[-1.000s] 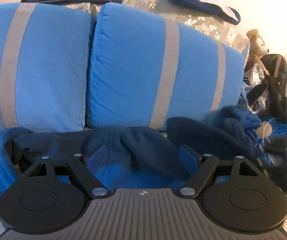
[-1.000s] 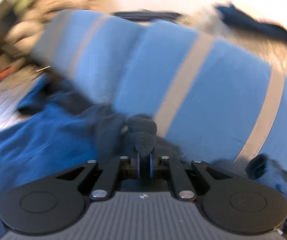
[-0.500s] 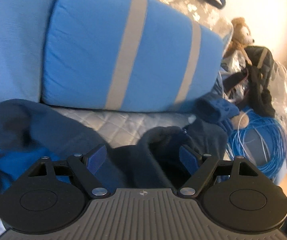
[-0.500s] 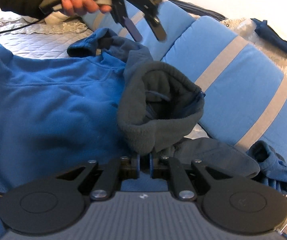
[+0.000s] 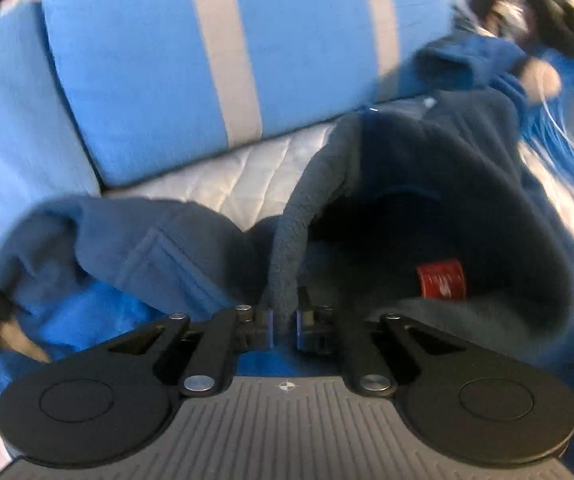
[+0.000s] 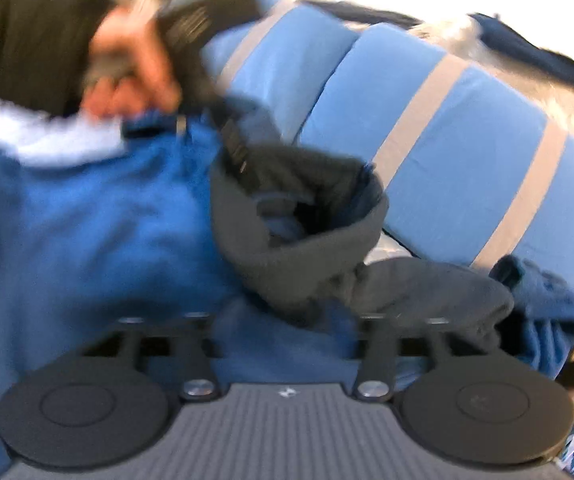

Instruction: Fold clothes

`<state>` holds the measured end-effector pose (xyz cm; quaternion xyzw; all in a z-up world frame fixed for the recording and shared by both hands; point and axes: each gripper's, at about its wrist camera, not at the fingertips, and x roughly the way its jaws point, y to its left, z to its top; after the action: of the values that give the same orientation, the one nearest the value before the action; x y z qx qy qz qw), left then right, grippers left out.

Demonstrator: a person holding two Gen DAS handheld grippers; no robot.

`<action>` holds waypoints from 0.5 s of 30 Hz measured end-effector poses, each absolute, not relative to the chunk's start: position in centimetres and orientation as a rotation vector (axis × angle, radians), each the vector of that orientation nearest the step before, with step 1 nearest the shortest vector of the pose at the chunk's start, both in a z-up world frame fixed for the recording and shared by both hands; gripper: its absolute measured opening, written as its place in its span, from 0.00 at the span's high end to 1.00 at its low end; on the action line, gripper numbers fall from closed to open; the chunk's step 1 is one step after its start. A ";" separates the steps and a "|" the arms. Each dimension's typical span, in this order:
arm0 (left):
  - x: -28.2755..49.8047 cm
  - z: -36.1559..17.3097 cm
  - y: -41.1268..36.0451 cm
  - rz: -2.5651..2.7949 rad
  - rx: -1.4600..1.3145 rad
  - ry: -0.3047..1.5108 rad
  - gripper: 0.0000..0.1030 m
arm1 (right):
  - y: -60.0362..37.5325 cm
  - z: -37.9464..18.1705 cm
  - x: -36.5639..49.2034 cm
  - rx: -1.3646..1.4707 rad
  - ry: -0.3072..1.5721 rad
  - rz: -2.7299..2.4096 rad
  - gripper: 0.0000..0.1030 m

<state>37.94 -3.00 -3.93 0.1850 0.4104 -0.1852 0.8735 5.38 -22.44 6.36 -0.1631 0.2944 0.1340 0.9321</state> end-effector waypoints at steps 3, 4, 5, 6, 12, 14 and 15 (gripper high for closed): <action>35.2 -3.9 -3.6 -0.417 0.489 0.770 0.94 | -23.1 8.9 5.4 -0.148 0.588 0.230 0.06; 34.7 -4.0 -4.0 -0.421 0.509 0.759 0.94 | -23.3 9.4 5.9 -0.083 0.595 0.200 0.06; 34.2 -4.2 -4.2 -0.423 0.526 0.749 0.94 | -23.5 9.5 6.7 -0.020 0.608 0.161 0.06; 33.8 -4.3 -4.4 -0.421 0.540 0.741 0.94 | -23.6 9.6 7.6 0.042 0.621 0.120 0.07; 32.5 -4.4 -3.8 -0.394 0.523 0.745 0.94 | -22.5 6.1 12.6 0.100 0.812 -0.138 0.32; 32.1 -4.5 -3.2 -0.382 0.507 0.736 0.94 | -21.3 5.3 12.6 0.017 0.810 -0.203 0.47; 31.8 -4.6 -2.7 -0.377 0.496 0.736 0.94 | -21.1 5.0 12.4 -0.011 0.811 -0.237 0.60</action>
<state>31.85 -2.69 -4.59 0.2386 0.3538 -0.1812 0.8860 12.41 -21.11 4.95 -0.0054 0.3934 -0.1152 0.9121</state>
